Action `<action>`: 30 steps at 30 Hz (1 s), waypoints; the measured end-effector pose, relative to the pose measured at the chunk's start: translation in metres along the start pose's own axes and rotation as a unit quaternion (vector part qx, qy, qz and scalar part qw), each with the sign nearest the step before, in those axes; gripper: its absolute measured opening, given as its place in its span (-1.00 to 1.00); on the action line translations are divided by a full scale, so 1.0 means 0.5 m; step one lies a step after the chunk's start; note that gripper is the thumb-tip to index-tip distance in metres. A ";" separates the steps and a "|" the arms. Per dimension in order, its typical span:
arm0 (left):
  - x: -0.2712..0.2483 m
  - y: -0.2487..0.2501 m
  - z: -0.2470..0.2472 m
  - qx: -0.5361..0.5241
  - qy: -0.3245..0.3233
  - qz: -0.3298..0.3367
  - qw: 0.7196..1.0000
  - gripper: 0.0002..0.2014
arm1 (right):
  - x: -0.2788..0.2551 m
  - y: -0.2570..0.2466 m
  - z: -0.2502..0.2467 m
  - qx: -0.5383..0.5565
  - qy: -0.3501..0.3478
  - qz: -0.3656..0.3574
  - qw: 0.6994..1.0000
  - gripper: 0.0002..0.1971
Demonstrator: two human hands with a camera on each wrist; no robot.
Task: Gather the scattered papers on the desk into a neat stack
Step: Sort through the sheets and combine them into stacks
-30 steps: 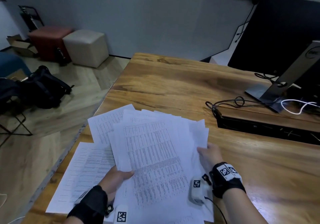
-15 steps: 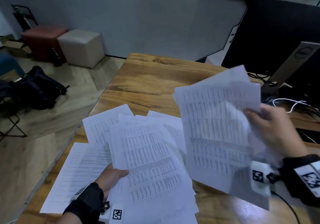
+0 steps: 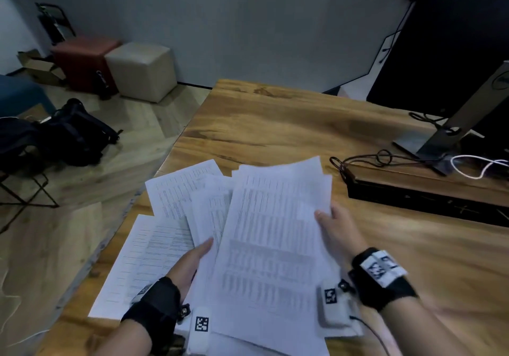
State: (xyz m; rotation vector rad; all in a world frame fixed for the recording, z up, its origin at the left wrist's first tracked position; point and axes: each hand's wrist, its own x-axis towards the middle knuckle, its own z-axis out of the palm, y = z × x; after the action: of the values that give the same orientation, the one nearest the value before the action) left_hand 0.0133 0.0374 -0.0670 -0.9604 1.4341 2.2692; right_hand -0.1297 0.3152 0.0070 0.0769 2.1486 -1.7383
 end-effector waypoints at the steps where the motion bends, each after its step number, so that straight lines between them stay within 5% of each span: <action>1: -0.004 0.005 0.006 -0.006 -0.007 -0.002 1.000 -0.56 | 0.013 0.043 0.016 0.005 -0.002 0.016 1.000 -0.76; 7: 0.009 0.023 0.035 0.172 0.014 0.077 0.982 -0.54 | -0.013 0.122 0.068 -0.134 -0.070 0.010 0.988 -0.73; 10: 0.002 0.032 0.038 0.187 -0.015 0.116 0.975 -0.61 | -0.020 0.121 0.041 -0.128 -0.013 0.015 0.992 -0.77; 13: -0.013 0.042 0.035 0.149 -0.084 0.147 0.974 -0.53 | -0.036 0.109 0.000 -0.056 0.013 0.021 0.998 -0.40; 15: -0.019 0.049 0.034 0.122 -0.111 0.154 0.974 -0.32 | -0.050 0.095 -0.027 0.070 -0.027 0.044 0.996 -0.16; 19: -0.033 0.059 0.069 0.097 -0.118 0.153 0.976 -0.10 | -0.094 0.046 -0.034 0.214 -0.153 0.049 0.964 -0.52; 24: -0.015 0.093 0.108 0.194 -0.059 0.144 0.969 -0.70 | -0.100 0.049 -0.079 0.278 -0.147 0.075 0.946 -0.53; 26: 0.025 0.124 0.072 0.347 0.013 0.171 0.922 -0.62 | -0.103 0.058 -0.112 0.284 -0.132 0.082 0.946 -0.53; 29: 0.071 0.161 0.025 0.716 0.043 0.170 0.676 -0.31 | -0.106 0.072 -0.153 0.289 -0.099 0.081 0.949 -0.59; 30: 0.080 0.170 0.017 0.765 0.029 0.155 0.625 -0.21 | -0.106 0.074 -0.160 0.293 -0.088 0.081 0.949 -0.60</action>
State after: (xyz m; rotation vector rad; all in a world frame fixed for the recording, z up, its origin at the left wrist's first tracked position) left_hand -0.0668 0.0016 -0.0329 -0.1218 2.6956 0.3456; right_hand -0.0904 0.4103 0.0029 0.2343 1.4019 -2.1288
